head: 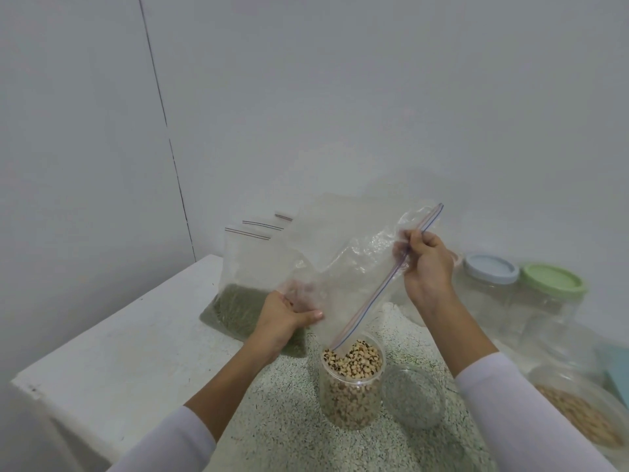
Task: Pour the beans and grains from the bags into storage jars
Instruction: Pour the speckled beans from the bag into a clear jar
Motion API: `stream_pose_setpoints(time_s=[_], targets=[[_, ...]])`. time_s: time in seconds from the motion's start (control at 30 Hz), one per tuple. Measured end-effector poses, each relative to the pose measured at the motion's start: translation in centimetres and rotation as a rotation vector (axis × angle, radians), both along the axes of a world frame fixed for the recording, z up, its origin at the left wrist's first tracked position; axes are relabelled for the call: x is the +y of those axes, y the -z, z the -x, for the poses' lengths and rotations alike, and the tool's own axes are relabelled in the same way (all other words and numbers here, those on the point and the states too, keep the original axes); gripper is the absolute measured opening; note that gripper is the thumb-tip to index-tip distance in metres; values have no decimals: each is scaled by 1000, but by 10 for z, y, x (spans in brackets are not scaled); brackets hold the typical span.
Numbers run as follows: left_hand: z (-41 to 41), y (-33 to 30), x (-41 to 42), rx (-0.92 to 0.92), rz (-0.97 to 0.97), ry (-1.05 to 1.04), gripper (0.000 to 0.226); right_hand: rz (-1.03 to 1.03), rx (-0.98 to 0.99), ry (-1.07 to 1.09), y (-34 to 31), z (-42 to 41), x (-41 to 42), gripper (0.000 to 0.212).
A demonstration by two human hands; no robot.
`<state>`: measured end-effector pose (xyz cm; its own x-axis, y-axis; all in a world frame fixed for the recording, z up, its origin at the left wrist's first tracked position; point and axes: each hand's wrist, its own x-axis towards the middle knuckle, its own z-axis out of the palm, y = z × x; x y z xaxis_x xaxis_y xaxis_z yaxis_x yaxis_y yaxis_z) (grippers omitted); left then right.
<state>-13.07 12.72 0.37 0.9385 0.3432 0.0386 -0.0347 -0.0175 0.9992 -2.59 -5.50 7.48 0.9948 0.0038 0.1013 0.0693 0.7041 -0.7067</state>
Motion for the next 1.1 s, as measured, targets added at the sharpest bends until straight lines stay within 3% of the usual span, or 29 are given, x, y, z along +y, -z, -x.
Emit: stream_pose_setpoints(time_s=[0.13,0.27,0.4,0.53,0.67,0.77,0.83,0.93,1.03,1.1], targets=[[-4,-2,-2,-17,-27,-7,52,7,-10,11,1,-2,-3,20],[-2,-12,-3,-34,34,-18,40,0,-18,32,-4,-2,-9,20],[-4,-23,11,-140,220,-108,64,169,-77,148,-13,1,-13,11],[-5,-39,27,-296,236,-159,87,383,-144,325,-24,2,-13,39],[0,-58,45,-346,153,-118,45,462,-227,315,-42,4,-18,54],[0,-72,61,-378,262,-32,38,545,-301,255,-53,3,-28,41],[-2,-83,70,-420,150,-37,43,567,-343,211,-59,3,-38,34],[-8,-103,76,-452,-133,-159,35,653,-442,188,-68,5,-52,43],[-17,-123,73,-453,-228,-264,28,895,-565,448,-77,12,-62,31],[-23,-133,67,-481,-279,-297,31,920,-594,613,-85,19,-73,19]])
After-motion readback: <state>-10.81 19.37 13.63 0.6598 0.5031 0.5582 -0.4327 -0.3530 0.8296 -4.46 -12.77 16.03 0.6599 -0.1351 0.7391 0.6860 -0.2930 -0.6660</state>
